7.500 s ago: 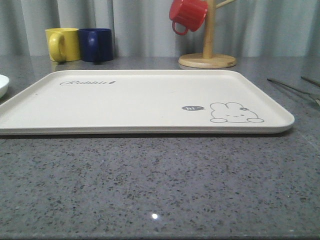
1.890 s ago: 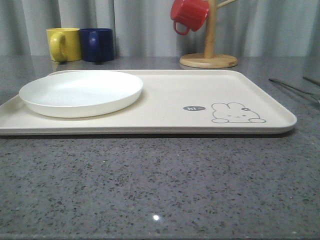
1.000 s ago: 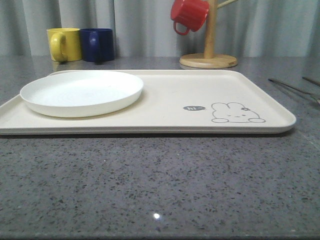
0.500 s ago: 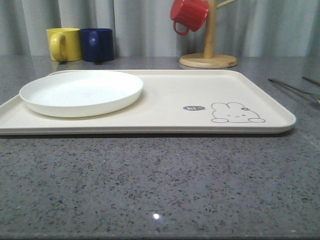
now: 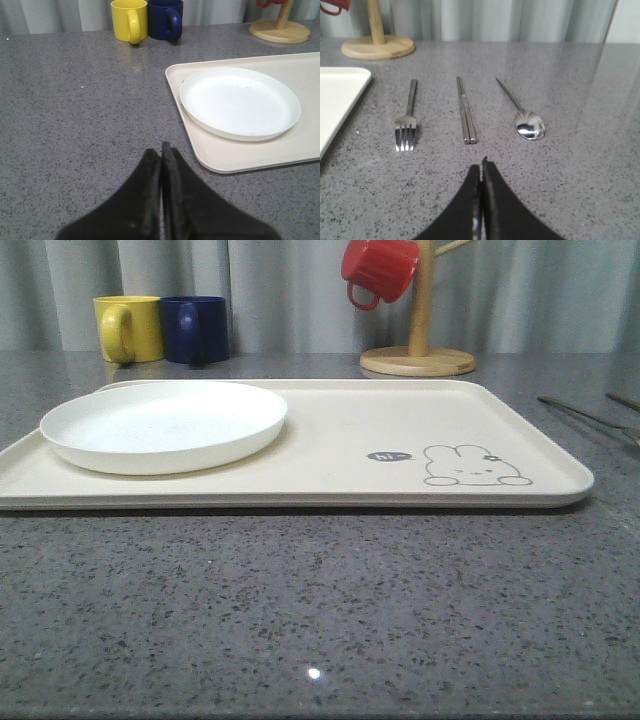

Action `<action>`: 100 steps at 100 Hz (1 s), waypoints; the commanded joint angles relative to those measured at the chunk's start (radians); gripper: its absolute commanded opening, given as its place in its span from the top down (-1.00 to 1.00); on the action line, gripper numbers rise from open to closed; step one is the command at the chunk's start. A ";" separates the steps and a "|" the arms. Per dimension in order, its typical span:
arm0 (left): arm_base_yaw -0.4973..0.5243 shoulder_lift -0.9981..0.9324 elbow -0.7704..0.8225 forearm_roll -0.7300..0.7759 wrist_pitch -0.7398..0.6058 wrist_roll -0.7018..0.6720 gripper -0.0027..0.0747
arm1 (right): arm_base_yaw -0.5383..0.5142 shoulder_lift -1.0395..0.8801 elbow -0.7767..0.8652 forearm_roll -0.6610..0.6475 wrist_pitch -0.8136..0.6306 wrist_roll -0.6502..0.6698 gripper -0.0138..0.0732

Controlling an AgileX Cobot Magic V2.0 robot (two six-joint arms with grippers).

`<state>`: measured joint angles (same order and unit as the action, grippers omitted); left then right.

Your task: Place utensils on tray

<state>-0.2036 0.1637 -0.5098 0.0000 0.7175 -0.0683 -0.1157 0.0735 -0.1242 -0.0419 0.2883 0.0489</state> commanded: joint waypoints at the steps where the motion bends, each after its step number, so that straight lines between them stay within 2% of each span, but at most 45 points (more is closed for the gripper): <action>1: -0.005 0.011 -0.024 0.000 -0.072 -0.008 0.98 | -0.006 0.101 -0.095 -0.002 0.014 -0.007 0.82; 19: -0.005 0.011 -0.024 0.000 -0.072 -0.008 0.98 | -0.006 0.337 -0.249 0.016 0.161 -0.007 0.80; 30: -0.005 0.011 -0.024 0.000 -0.072 -0.008 0.98 | -0.005 0.491 -0.355 0.079 0.215 -0.007 0.65; 40: -0.005 0.011 -0.024 0.000 -0.072 -0.008 0.98 | 0.012 0.617 -0.457 0.115 0.256 -0.010 0.34; 48: -0.005 0.011 -0.024 0.000 -0.072 -0.008 0.98 | 0.052 0.721 -0.553 0.117 0.309 -0.019 0.00; 57: -0.005 0.011 -0.024 0.000 -0.072 -0.008 0.98 | 0.104 0.826 -0.644 0.117 0.345 -0.049 -0.17; 77: -0.005 0.011 -0.024 0.000 -0.072 -0.008 0.98 | 0.214 1.081 -0.839 0.117 0.358 -0.049 -0.17; 90: -0.005 0.011 -0.024 0.000 -0.072 -0.008 0.98 | 0.222 1.223 -0.955 0.117 0.389 -0.049 -0.17; 100: -0.005 0.011 -0.024 0.000 -0.072 -0.008 0.98 | 0.222 1.348 -1.057 0.117 0.474 -0.049 -0.17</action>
<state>-0.2036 0.1637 -0.5088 0.0000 0.7175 -0.0683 0.1054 1.3560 -1.0800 0.0733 0.7358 0.0132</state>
